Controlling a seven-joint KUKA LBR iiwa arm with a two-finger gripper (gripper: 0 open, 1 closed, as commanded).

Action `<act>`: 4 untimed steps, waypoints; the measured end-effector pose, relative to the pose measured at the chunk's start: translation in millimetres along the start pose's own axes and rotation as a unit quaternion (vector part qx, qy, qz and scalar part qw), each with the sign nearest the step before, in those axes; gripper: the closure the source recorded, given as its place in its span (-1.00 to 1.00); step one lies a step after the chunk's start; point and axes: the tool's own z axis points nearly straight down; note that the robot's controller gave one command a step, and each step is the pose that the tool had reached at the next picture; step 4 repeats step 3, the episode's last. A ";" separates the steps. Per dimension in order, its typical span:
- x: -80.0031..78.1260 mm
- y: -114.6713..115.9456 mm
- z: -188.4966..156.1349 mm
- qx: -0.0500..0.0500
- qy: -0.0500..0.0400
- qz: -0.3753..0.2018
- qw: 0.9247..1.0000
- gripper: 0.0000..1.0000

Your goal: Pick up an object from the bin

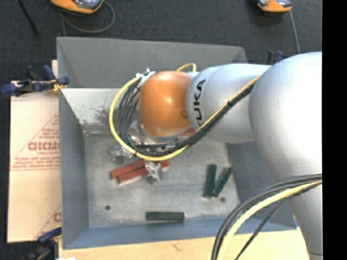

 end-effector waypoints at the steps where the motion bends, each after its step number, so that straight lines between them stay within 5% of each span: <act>1: -0.7 -2.0 -5.3 0.002 -0.002 0.003 1.000 1.00; 2: -4.0 -34.3 -5.8 0.003 -0.001 -0.081 0.997 1.00; 3: 26.0 5.6 -144.4 0.004 -0.002 -0.108 0.994 1.00; 4: 26.0 5.6 -144.4 0.004 -0.002 -0.108 0.994 1.00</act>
Offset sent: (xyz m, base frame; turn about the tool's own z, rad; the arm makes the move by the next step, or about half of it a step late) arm 0.0000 0.0000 0.0000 0.0000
